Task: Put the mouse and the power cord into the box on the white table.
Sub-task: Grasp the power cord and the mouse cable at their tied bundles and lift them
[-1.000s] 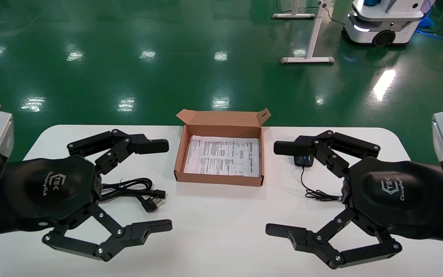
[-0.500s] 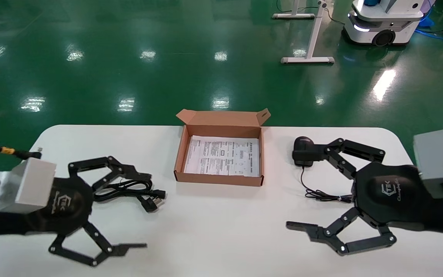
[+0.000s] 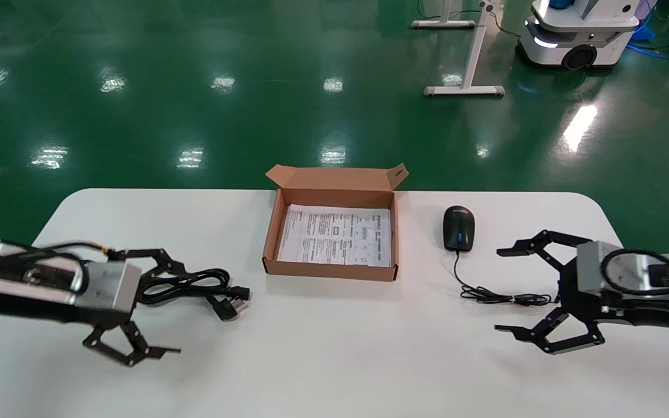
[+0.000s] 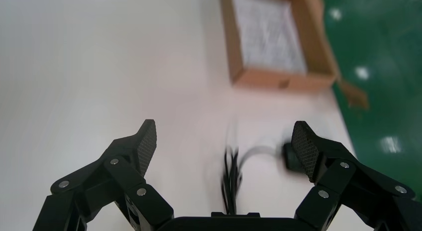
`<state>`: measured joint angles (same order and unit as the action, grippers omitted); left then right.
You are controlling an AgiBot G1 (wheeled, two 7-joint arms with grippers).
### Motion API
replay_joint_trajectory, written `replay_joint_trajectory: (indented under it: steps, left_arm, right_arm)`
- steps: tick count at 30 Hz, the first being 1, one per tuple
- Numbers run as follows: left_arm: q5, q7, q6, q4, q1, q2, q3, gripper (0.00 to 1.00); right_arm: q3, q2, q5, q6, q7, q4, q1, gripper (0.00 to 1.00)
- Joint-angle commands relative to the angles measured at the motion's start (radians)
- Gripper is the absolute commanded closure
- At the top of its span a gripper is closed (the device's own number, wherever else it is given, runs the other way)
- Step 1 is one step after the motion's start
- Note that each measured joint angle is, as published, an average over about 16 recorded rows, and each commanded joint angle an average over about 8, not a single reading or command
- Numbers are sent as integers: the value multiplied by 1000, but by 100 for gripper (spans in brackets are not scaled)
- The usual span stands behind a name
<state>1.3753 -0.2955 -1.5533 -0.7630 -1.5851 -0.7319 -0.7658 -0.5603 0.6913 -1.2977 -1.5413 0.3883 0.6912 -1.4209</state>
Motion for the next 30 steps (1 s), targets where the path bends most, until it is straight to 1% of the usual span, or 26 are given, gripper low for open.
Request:
replay_joint_trajectory:
  steps: [1,6,10,17,24,25,26,30]
  left_arm:
    - [23,-40,8,94,-29,-31,-24,0]
    - [73,-150,58,297,-78,-117,-46,0]
    - [113,-234,91,420,-105,-171,-65,0]
    - [146,-336,145,580,-129,-222,-82,0]
    - [161,-382,192,678,-133,-249,-90,0]
    - [162,-385,198,687,-132,-252,-90,0]
    - [163,-387,203,696,-131,-255,-91,8]
    - [165,-392,220,725,-131,-264,-92,58]
  right_arm:
    - [-28,18,-60,4,60,-56,-34,0]
    - [-89,85,-190,51,201,-208,-113,0]
    - [-117,137,-252,102,286,-330,-165,0]
    - [-137,210,-295,169,384,-492,-219,0]
    - [-145,257,-309,213,438,-590,-235,0]
    - [-145,262,-309,219,442,-600,-235,2]
    - [-145,266,-309,224,445,-610,-235,15]
    - [-145,280,-309,239,452,-642,-236,65]
